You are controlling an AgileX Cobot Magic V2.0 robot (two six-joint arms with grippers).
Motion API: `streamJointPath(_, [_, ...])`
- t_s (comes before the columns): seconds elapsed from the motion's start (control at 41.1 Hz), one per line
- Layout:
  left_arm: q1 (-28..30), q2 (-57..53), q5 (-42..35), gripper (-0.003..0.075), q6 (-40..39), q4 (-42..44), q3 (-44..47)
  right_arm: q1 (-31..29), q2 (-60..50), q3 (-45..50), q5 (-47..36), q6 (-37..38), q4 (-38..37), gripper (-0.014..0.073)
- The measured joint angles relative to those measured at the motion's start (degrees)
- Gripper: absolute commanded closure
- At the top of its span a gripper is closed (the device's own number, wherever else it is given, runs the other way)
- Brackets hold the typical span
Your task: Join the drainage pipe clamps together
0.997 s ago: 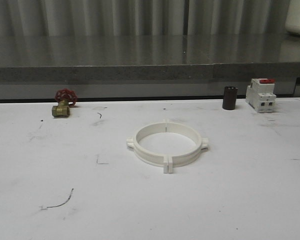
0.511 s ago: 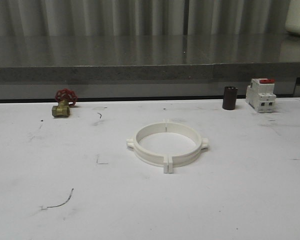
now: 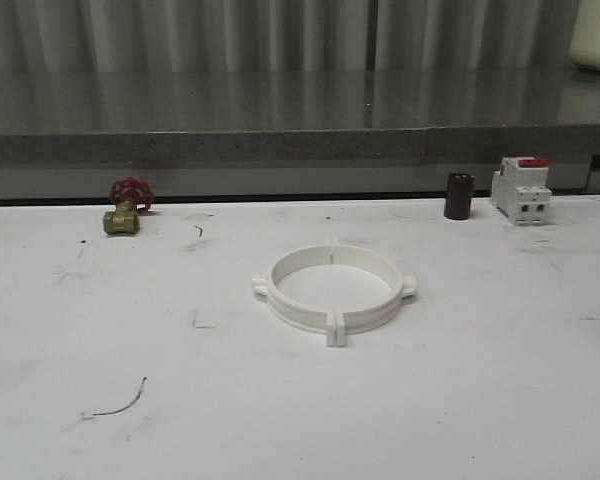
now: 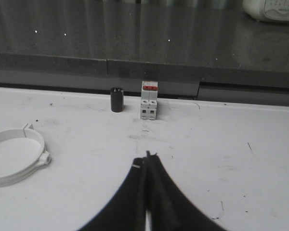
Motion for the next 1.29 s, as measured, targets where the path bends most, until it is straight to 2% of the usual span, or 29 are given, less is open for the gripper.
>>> streamJointPath(0.146, [0.00,0.00,0.00,0.0741,0.00,0.00,0.00,-0.83,-6.26,7.55,-5.15,0.00,1.26,0.0710])
streamJointPath(0.365, [0.00,0.00,0.00,0.0741,0.00,0.00,0.00,-1.20,-6.93,15.19,-13.53,0.00,1.49,0.0710])
streamJointPath(0.486, [0.00,0.00,0.00,0.0741,0.00,0.00,0.00,-1.20,-7.00,15.79,-18.28,0.00,1.49,0.0710])
streamJointPath(0.9, [0.00,0.00,0.00,0.0741,0.00,0.00,0.00,-1.20,-7.00,15.79,-19.49,-0.25,2.47,0.0710])
streamJointPath(1.143, [0.00,0.00,0.00,0.0741,0.00,0.00,0.00,-1.20,-7.00,15.79,-19.71,-9.53,10.75,0.0710])
streamJointPath(1.289, [0.00,0.00,0.00,0.0741,0.00,0.00,0.00,-1.20,-7.00,15.79,-19.79,-6.58,9.14,0.0710])
